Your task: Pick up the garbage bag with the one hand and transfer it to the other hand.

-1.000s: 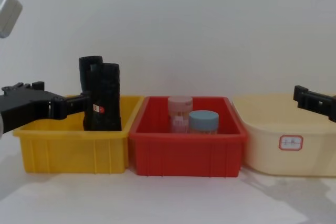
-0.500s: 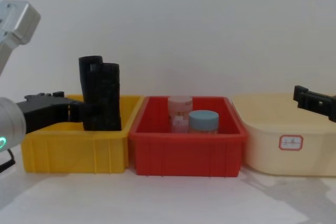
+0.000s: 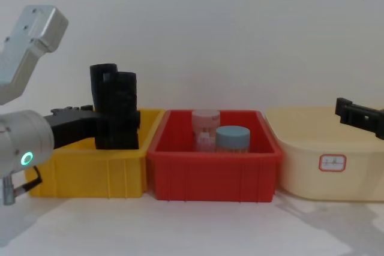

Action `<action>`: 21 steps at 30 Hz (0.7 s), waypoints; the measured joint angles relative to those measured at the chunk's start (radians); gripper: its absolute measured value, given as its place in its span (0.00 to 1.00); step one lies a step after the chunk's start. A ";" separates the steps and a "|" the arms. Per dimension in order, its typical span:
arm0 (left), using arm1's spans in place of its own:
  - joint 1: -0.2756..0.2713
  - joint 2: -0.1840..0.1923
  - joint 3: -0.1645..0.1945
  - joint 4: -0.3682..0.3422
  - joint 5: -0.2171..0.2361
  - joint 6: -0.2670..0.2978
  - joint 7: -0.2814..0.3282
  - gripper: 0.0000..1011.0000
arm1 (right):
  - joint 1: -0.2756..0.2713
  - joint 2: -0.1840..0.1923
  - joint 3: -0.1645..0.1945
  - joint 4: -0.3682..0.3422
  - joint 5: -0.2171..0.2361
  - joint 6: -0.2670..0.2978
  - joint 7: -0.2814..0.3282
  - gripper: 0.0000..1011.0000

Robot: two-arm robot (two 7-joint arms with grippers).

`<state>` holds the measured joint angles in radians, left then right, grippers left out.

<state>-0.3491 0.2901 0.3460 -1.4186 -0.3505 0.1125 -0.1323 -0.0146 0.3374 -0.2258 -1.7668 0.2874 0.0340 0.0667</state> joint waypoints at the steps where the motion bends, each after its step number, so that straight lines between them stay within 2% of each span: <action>1: -0.004 -0.003 0.001 0.005 0.001 -0.002 -0.002 0.99 | 0.000 0.000 0.000 0.000 0.000 0.000 0.000 0.99; 18: -0.105 -0.067 0.018 0.143 0.027 -0.038 -0.026 0.99 | 0.000 0.000 0.000 0.000 0.000 0.000 0.000 0.99; 21: -0.124 -0.079 0.019 0.170 0.033 -0.046 -0.026 0.94 | 0.000 0.000 0.000 0.000 0.000 0.000 0.000 0.99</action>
<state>-0.4736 0.2110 0.3648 -1.2484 -0.3174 0.0667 -0.1584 -0.0146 0.3375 -0.2258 -1.7668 0.2874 0.0341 0.0668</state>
